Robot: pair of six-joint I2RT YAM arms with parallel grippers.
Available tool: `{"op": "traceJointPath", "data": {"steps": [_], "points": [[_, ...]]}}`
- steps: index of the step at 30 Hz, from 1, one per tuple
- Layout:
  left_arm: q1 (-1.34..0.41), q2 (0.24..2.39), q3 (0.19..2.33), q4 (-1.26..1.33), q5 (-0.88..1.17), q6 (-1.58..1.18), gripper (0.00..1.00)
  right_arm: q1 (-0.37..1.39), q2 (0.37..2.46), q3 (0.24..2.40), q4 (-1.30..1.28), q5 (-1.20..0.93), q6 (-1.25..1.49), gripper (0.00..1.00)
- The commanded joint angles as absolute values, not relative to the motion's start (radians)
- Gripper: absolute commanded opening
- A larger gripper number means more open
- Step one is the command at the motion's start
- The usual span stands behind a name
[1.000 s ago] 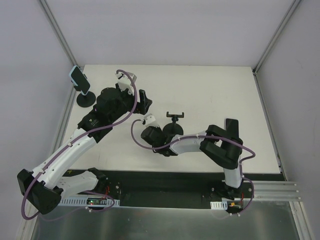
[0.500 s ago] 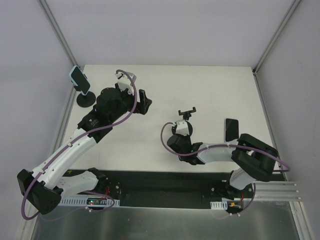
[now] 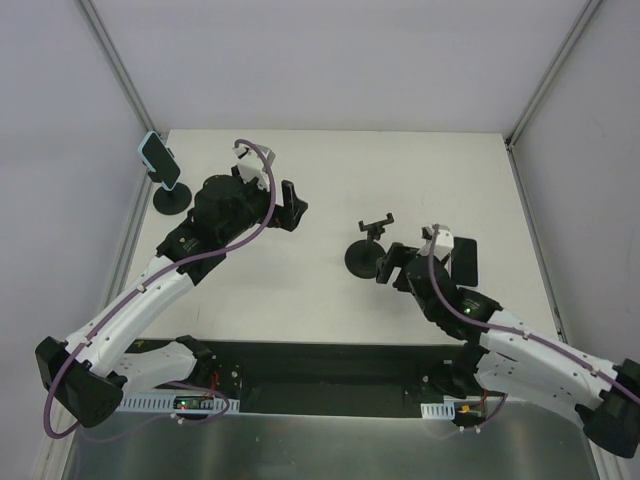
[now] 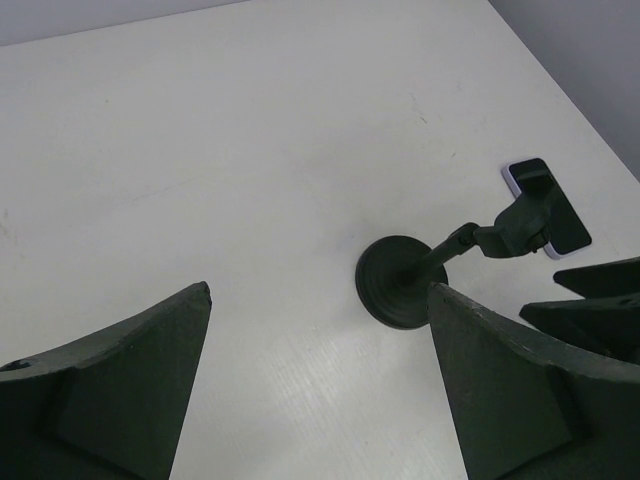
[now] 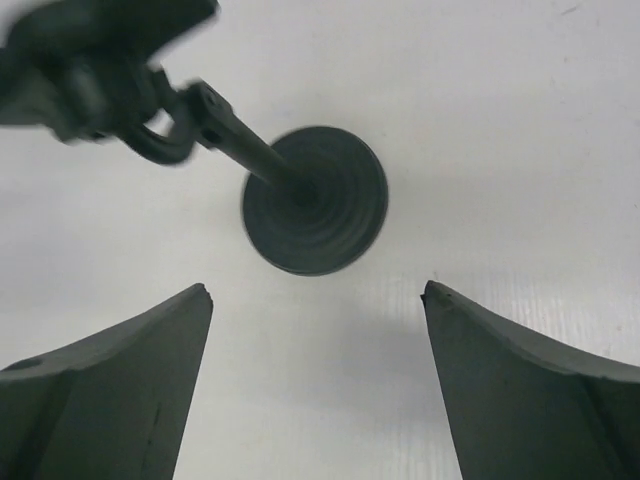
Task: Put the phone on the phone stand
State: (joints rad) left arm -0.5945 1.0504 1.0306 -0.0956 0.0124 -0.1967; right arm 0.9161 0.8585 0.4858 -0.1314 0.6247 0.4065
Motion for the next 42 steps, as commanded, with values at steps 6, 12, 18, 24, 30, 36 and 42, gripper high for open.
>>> {"op": "traceJointPath", "data": {"steps": [6, 12, 18, 24, 30, 36, 42], "points": [[-0.595, 1.066, 1.029, -0.08, 0.069, -0.226, 0.89, 0.717, 0.759, 0.708, -0.328, 0.341, 0.794, 0.93], [-0.595, 1.06, 1.026, -0.08, 0.064, -0.222, 0.88, 0.678, 0.913, 0.863, -0.311, 0.29, 0.807, 0.93], [-0.595, 1.066, 1.031, -0.081, 0.078, -0.222, 0.88, 0.67, 1.012, 0.91, -0.275, 0.307, 0.873, 0.82], [-0.595, 1.066, 1.031, -0.08, 0.081, -0.221, 0.88, 0.664, 1.077, 0.946, -0.276, 0.376, 0.905, 0.75], [-0.595, 1.063, 1.034, -0.081, 0.087, -0.222, 0.88, 0.657, 1.137, 0.982, -0.268, 0.374, 0.91, 0.69], [-0.595, 1.052, 1.032, -0.081, 0.084, -0.221, 0.88, 0.647, 1.18, 1.017, -0.296, 0.348, 0.913, 0.52], [-0.595, 1.051, 1.035, -0.081, 0.092, -0.219, 0.88, 0.612, 1.183, 1.054, -0.319, 0.243, 0.732, 0.3]]}}
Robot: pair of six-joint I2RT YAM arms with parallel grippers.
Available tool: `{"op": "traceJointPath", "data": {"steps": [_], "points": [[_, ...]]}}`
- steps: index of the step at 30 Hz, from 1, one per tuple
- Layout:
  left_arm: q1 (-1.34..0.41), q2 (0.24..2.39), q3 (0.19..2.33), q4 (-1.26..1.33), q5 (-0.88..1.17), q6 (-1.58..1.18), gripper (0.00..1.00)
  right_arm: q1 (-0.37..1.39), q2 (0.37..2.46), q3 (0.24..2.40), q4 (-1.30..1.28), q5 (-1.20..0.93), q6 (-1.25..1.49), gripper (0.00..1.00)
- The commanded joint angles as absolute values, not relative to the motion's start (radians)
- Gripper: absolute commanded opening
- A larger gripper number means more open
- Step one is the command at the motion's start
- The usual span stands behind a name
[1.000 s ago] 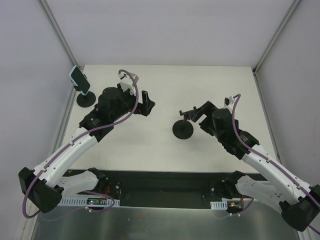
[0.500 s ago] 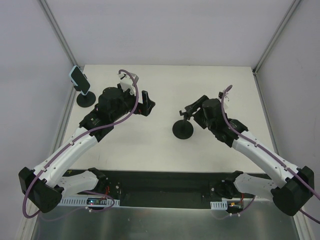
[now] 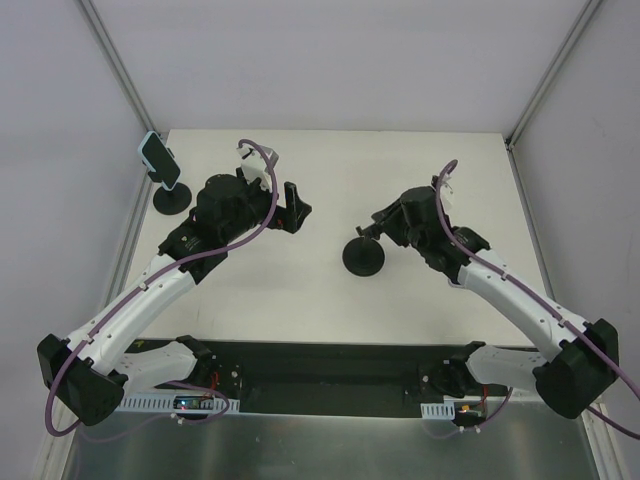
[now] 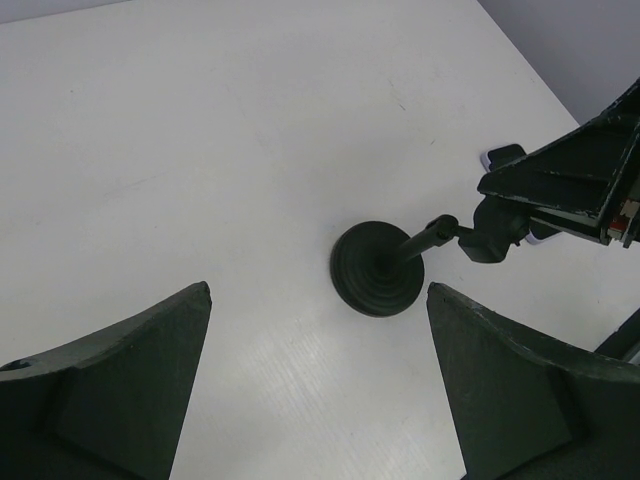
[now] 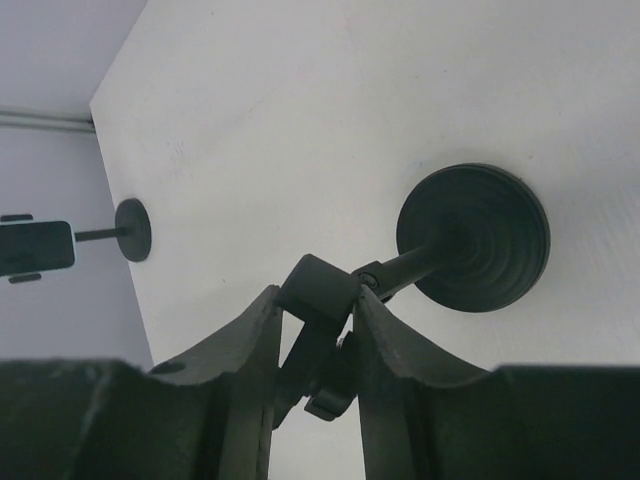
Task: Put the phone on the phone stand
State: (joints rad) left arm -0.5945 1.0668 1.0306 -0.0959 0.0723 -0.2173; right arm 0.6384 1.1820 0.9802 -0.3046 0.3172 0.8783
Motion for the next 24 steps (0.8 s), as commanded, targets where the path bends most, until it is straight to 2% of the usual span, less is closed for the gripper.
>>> {"op": "traceJointPath", "data": {"steps": [1, 4, 6, 8, 12, 15, 16, 19, 24], "points": [[-0.595, 1.049, 1.035, -0.08, 0.092, -0.218, 0.88, 0.606, 1.196, 1.066, -0.337, 0.215, 0.688, 0.27], [-0.595, 1.046, 1.037, -0.081, 0.098, -0.222, 0.88, 0.563, 1.23, 1.126, -0.415, 0.083, 0.519, 0.12], [-0.595, 1.046, 1.037, -0.08, 0.106, -0.227, 0.88, 0.523, 1.249, 1.155, -0.429, -0.097, 0.372, 0.05], [-0.595, 1.046, 1.037, -0.08, 0.109, -0.23, 0.88, 0.493, 1.279, 1.228, -0.506, -0.181, 0.281, 0.01], [-0.595, 1.046, 1.039, -0.08, 0.115, -0.23, 0.88, 0.463, 1.324, 1.363, -0.615, -0.473, 0.065, 0.01], [-0.595, 1.043, 1.039, -0.081, 0.114, -0.229, 0.88, 0.465, 1.409, 1.533, -0.8, -0.628, -0.122, 0.01], [-0.595, 1.043, 1.039, -0.081, 0.112, -0.227, 0.88, 0.469, 1.47, 1.581, -0.928, -0.647, -0.209, 0.01], [-0.595, 1.037, 1.039, -0.08, 0.112, -0.227, 0.88, 0.495, 1.557, 1.719, -1.105, -0.676, -0.323, 0.01], [-0.595, 1.017, 1.034, -0.081, 0.089, -0.224, 0.88, 0.549, 1.627, 1.801, -1.19, -0.762, -0.455, 0.01]]}}
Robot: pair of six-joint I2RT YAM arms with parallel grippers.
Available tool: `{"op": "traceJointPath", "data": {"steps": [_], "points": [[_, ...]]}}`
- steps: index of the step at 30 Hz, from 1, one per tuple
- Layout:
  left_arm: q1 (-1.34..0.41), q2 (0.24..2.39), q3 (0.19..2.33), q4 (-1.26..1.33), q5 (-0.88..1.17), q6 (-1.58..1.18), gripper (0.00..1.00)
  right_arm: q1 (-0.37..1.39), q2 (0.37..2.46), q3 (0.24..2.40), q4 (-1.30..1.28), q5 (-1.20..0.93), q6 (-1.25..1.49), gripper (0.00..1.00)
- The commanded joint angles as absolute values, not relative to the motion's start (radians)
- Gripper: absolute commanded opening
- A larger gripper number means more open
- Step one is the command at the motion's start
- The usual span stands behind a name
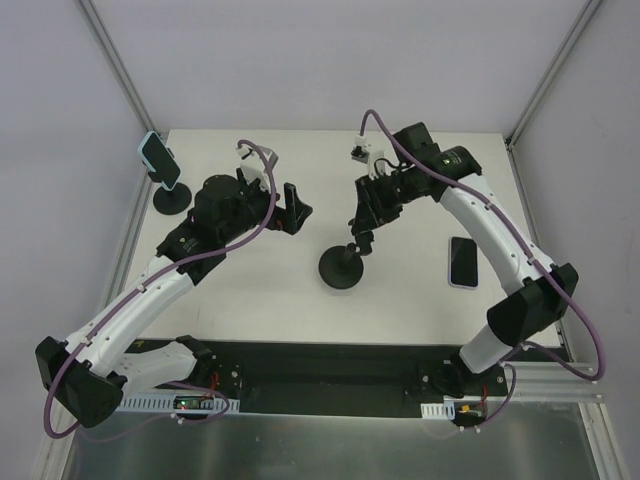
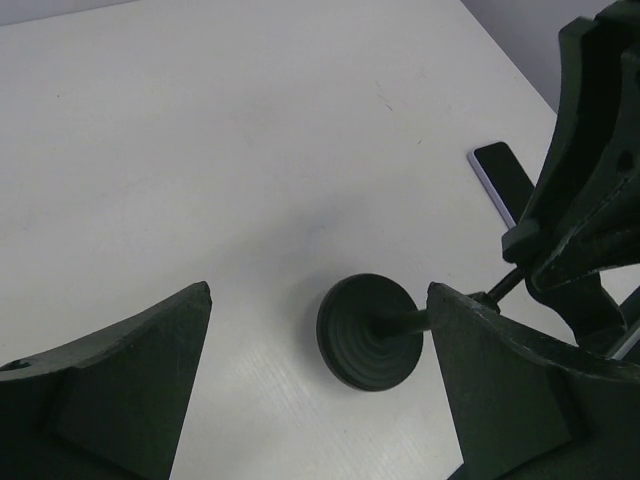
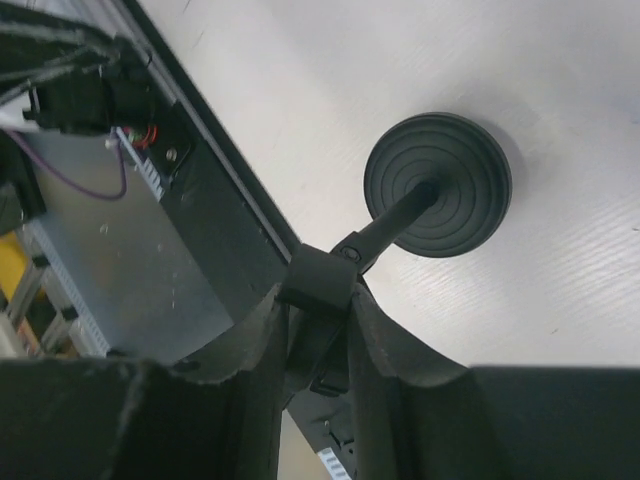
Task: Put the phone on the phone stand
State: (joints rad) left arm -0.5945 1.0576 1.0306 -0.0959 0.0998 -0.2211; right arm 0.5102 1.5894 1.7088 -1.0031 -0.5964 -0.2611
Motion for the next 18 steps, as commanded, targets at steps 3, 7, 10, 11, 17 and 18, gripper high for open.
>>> {"op": "traceJointPath", "data": {"steps": [3, 7, 10, 11, 17, 18], "points": [[-0.595, 0.99, 1.022, -0.08, 0.055, -0.224, 0.88, 0.632, 1.715, 1.858, -1.275, -0.691, -0.503, 0.01], [-0.595, 0.983, 1.02, -0.077, 0.043, -0.218, 0.88, 0.707, 1.792, 1.931, -1.345, -0.612, -0.561, 0.01], [-0.595, 0.98, 1.02, -0.077, 0.032, -0.215, 0.88, 0.741, 1.802, 1.922, -1.348, -0.594, -0.607, 0.01], [-0.595, 0.977, 1.019, -0.077, 0.029, -0.213, 0.88, 0.752, 1.802, 1.91, -1.345, -0.598, -0.618, 0.03], [-0.595, 0.957, 1.014, -0.075, 0.011, -0.207, 0.88, 0.767, 1.799, 1.846, -1.273, -0.471, -0.595, 0.51], [-0.595, 0.957, 1.012, -0.074, 0.008, -0.203, 0.87, 0.769, 1.774, 1.817, -1.219, -0.457, -0.577, 0.58]]}}
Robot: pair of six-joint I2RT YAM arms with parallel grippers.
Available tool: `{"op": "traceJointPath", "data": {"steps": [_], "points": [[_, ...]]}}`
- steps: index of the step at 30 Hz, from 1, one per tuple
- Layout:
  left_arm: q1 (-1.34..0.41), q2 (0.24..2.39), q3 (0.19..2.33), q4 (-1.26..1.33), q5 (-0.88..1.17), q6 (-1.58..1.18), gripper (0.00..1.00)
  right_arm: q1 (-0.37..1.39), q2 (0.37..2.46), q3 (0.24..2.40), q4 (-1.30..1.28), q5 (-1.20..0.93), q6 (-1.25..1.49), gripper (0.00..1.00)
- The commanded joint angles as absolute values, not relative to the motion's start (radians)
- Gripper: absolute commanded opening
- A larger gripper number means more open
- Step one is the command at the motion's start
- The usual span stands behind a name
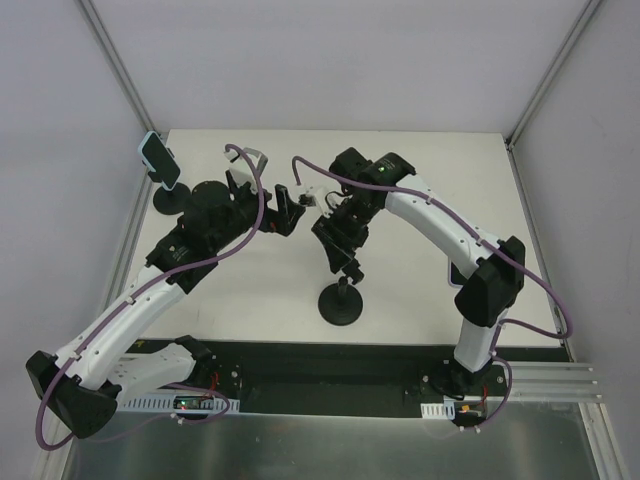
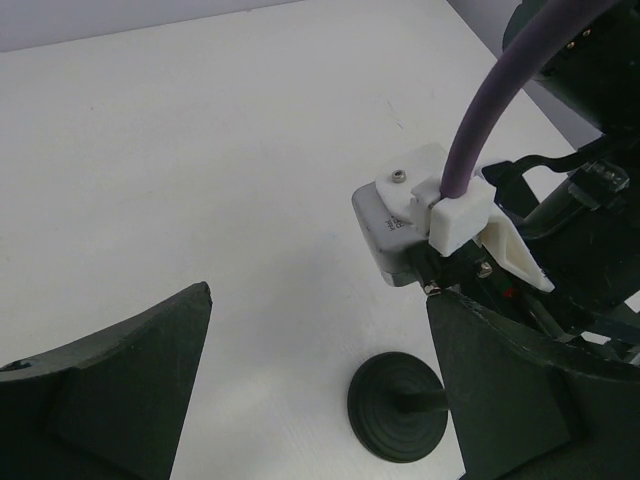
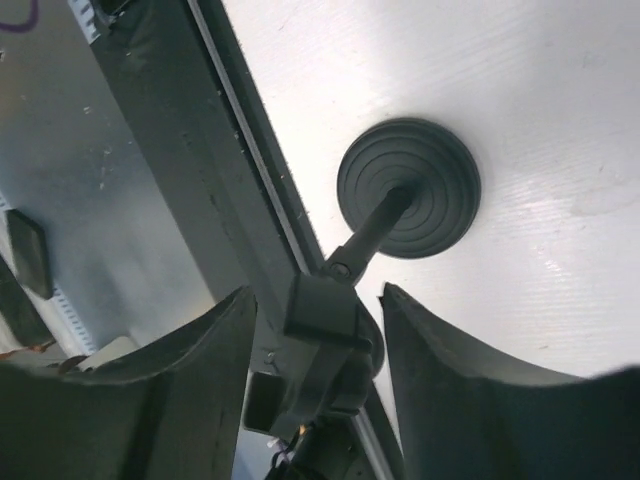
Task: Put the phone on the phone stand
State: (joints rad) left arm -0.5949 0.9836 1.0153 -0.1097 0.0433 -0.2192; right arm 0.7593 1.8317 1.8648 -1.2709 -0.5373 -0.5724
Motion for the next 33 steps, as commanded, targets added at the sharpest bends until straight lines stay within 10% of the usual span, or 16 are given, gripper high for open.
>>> {"op": "traceJointPath", "data": {"steps": [1, 7, 19, 24, 33], "points": [[-0.595, 0.956, 1.011, -0.072, 0.006, -0.199, 0.88, 0.769, 1.752, 1.789, -1.183, -0.446, -0.56, 0.71], [-0.595, 0.943, 1.005, -0.064, 0.006, -0.186, 0.88, 0.772, 1.514, 1.461, -0.844, -0.292, -0.254, 0.99], [-0.595, 0.968, 1.006, -0.061, 0.031, -0.198, 0.88, 0.957, 1.1, 0.971, -0.413, -0.006, 0.164, 0.99], [-0.595, 0.979, 1.0, -0.057, 0.032, -0.201, 0.88, 1.002, 1.077, 0.933, -0.345, 0.172, 0.186, 0.69], [-0.595, 0.986, 1.0, -0.055, 0.046, -0.198, 0.88, 0.996, 1.104, 0.951, -0.325, 0.2, 0.134, 0.53]]}}
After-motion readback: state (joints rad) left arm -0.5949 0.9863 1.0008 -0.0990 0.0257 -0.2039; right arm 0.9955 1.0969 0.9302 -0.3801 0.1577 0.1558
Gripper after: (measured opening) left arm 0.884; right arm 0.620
